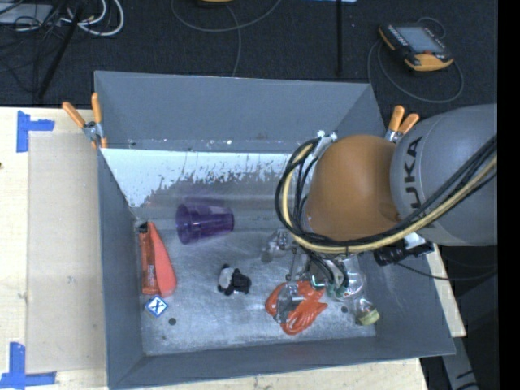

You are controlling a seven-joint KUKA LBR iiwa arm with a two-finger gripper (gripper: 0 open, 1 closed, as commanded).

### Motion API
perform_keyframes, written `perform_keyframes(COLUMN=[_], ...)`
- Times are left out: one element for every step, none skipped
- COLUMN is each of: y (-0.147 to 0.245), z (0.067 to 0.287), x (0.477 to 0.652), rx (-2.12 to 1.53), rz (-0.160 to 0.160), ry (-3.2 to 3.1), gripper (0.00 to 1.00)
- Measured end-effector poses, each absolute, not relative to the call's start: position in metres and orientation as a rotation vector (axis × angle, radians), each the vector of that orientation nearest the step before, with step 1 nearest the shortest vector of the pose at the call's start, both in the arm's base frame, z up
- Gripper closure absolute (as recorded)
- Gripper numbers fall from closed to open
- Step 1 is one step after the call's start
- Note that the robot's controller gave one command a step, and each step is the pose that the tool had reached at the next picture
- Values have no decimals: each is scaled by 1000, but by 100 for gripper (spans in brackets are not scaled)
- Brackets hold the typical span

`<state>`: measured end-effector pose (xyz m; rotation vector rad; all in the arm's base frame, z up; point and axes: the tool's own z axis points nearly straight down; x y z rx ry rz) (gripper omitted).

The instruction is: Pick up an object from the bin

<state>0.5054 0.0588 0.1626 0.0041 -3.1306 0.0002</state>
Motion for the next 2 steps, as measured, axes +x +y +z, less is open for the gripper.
perform_keyframes(y=[58,93], z=[167,92], x=[507,532], rx=[1,63], rz=[-1,-1], ry=[-3139,-3144], gripper=[0,0])
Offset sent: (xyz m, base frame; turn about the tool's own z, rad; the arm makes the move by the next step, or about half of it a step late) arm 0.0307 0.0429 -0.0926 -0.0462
